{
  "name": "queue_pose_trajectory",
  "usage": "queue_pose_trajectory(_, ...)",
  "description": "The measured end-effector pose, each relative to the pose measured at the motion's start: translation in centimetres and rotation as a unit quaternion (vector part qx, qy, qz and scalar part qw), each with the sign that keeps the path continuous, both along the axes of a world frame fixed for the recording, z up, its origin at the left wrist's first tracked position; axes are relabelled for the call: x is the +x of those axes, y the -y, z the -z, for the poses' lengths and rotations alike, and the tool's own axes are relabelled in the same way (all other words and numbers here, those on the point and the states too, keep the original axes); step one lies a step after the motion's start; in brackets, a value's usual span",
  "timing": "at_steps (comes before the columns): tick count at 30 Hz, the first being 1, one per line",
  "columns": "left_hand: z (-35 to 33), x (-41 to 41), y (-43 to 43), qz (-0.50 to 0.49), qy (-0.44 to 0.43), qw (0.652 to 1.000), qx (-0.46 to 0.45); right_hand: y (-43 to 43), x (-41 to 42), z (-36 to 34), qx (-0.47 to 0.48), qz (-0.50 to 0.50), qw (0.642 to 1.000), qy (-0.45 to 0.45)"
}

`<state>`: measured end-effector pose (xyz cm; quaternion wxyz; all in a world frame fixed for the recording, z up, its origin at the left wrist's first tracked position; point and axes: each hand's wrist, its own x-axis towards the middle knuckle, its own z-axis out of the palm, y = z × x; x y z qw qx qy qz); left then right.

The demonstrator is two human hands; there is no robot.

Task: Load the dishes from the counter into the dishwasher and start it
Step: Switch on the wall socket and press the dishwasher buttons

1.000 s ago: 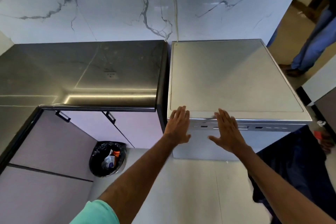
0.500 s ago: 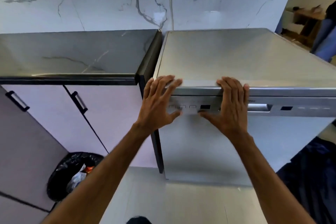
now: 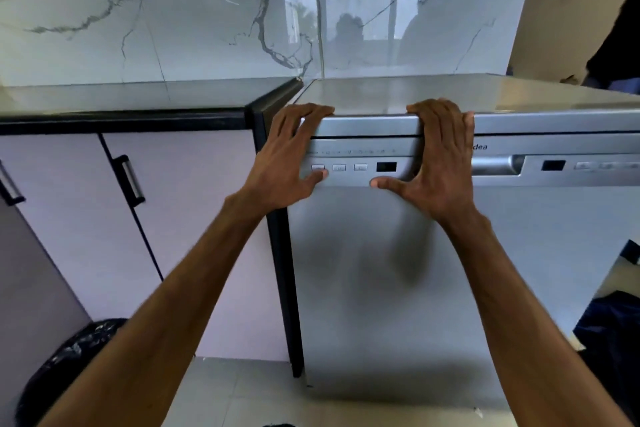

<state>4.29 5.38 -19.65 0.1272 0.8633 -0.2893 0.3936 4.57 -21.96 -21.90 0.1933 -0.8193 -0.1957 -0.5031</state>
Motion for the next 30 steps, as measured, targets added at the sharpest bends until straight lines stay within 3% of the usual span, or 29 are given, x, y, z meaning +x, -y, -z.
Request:
queue_pose_trajectory(12, -0.1, -0.2, -0.2, 0.037, -0.035, 0.998, -0.021, -0.7, -1.3, 0.0, 0.013, 0.044, 0.999, -0.024)
queue_pose_trajectory(30, 0.1, -0.1, 0.2, 0.005, -0.034, 0.998, -0.052, -1.3, -1.4, -0.1, 0.019, 0.067, 0.997, -0.047)
